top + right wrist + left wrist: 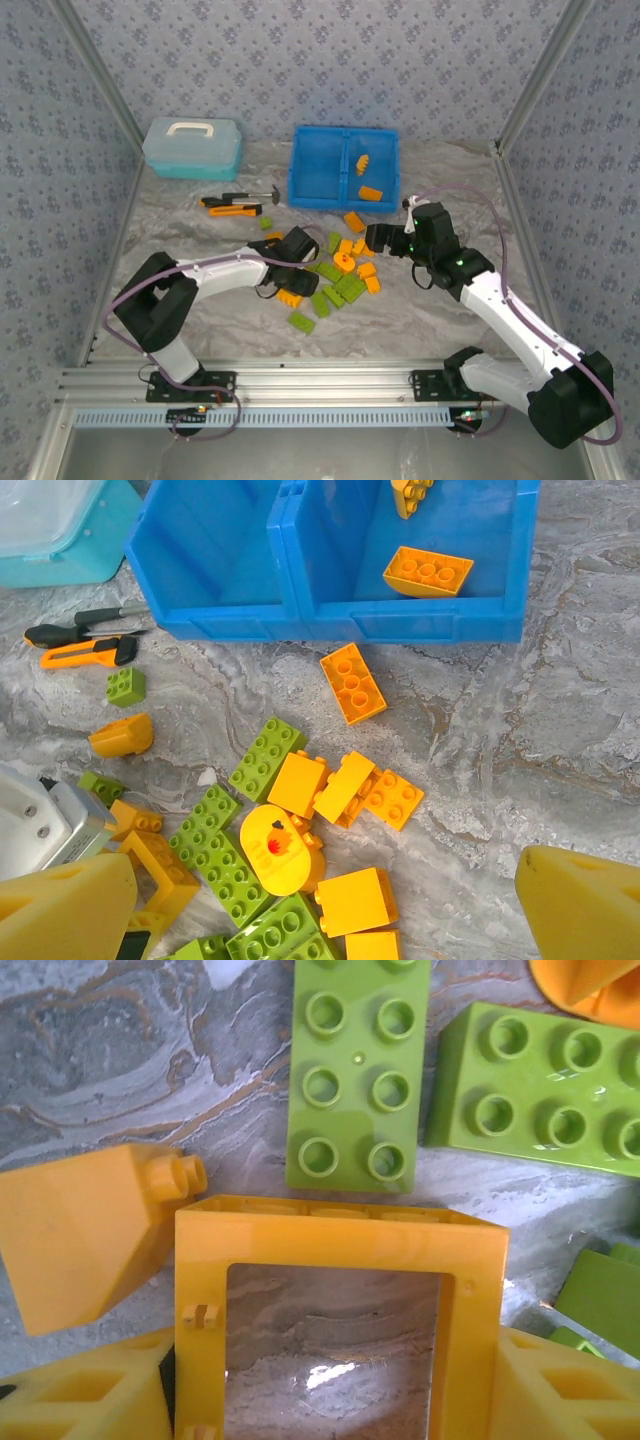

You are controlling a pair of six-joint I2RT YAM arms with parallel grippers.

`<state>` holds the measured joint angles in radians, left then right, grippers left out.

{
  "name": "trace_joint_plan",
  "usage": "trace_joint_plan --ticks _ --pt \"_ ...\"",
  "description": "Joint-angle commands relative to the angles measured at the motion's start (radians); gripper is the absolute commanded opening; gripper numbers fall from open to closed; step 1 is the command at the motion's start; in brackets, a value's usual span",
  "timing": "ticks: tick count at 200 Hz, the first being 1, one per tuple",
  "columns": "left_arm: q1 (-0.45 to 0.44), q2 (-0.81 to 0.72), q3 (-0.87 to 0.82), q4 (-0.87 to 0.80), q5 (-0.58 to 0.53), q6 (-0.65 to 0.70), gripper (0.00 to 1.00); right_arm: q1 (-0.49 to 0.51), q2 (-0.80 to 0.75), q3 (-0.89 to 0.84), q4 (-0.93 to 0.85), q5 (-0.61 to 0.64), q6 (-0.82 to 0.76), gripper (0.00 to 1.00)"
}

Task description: Sort the legos into containers by color

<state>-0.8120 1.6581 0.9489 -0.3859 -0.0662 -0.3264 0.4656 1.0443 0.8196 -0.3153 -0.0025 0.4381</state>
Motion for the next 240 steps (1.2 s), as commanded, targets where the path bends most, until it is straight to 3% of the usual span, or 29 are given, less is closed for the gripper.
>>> trace_joint_plan --ticks 1,37,83,131,169,210,240 --pt "-0.004 -0.04 0.015 0.015 0.043 -0.004 0.63 0.001 -0.002 -0.005 -0.014 0.019 0.02 1.0" --pt "-0.01 -0.155 0.091 -0.009 0.135 0.006 0.62 0.002 -0.008 0.006 -0.017 0.021 0.029 1.0" --pt "-0.013 -0.141 0.316 0.058 0.005 0.043 0.62 0.001 -0.056 0.008 -0.029 0.108 0.095 1.0" --pt "-0.012 0.154 0.646 0.239 -0.089 0.109 0.62 -0.003 -0.113 0.007 -0.121 0.202 0.164 1.0" --pt "-0.006 0.473 1.055 0.178 -0.189 0.195 0.62 -0.001 -0.169 -0.01 -0.18 0.213 0.183 1.0" --pt "0.0 0.76 1.386 0.155 -0.281 0.241 0.63 -0.004 -0.239 -0.046 -0.199 0.225 0.226 1.0" --pt "0.008 0.933 1.645 0.032 -0.313 0.234 0.68 -0.004 -0.275 -0.037 -0.248 0.229 0.221 1.0"
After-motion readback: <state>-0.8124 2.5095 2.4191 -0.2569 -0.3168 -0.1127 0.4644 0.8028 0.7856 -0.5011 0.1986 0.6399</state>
